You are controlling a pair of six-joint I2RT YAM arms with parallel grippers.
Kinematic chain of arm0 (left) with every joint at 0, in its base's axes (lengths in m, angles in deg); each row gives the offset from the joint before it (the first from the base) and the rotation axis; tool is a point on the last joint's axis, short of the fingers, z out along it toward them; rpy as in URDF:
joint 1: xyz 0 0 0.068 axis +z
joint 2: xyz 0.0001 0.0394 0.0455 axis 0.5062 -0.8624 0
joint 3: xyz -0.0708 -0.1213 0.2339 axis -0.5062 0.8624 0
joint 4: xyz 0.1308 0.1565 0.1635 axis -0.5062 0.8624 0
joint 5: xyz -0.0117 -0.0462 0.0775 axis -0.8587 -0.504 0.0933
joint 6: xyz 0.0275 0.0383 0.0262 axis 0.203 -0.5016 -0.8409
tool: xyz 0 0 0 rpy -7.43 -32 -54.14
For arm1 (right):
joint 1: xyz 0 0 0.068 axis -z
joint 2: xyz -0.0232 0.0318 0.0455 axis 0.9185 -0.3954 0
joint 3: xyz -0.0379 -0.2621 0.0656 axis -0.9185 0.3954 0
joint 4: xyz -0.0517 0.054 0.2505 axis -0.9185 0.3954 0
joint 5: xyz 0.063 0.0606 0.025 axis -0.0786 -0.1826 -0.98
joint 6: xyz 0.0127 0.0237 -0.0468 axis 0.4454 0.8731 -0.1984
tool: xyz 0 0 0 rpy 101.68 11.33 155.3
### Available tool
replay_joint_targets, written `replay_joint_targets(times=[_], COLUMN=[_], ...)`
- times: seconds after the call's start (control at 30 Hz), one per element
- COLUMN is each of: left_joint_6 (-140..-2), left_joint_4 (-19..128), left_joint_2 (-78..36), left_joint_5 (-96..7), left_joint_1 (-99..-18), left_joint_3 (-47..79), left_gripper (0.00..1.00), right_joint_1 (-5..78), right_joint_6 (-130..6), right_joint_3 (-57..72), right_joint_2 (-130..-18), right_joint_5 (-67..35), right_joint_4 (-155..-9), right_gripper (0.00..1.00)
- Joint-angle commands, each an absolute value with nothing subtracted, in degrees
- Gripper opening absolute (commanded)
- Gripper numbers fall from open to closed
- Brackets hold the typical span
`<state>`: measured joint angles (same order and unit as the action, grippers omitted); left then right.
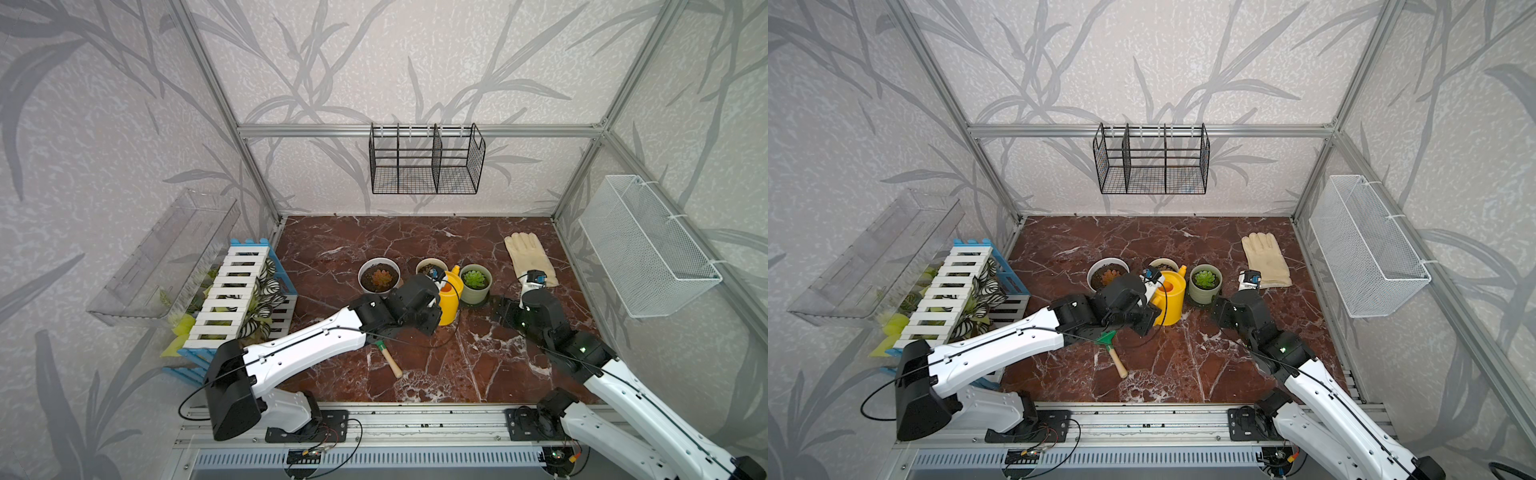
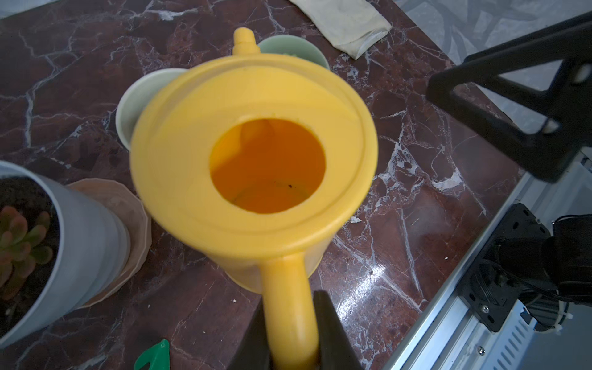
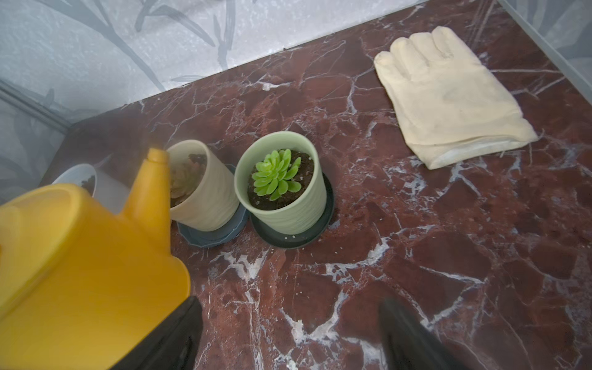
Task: Water the succulent around the soil edge
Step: Pick up the watering can from the center of the board, then water the soil of the potted plant with water.
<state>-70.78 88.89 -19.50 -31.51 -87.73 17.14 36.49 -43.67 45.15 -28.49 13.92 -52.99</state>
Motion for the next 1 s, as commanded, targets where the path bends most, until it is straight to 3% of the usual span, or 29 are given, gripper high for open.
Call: replay_joint_targets(times=[0.0,0.37,0.97], left_joint_6=[-75.38,-78.13,-76.9], left_joint_4=[99.08,108.86,113.19], left_joint_2=[-24.42,-36.45,-42.2], left_joint_5=[-32.66,-32.76,-39.13], left_joint_1=[-87.73,-87.52,-88.22], left_joint_3=[8.7,-4.83,-13.14], left_gripper=[0.0,0.0,0.0], right_joint_1=[37.96,41.66,45.1], right_joint_6=[-42.22,-42.76,-42.94], right_joint_3=[45.52,46.75,48.19], right_joint_2=[-27.65,-26.81,-26.43], right_joint_5=[14.62,13.23,10.43], right_joint_4=[-51.62,-51.6,-53.18], right_gripper=[0.88,0.88,0.88])
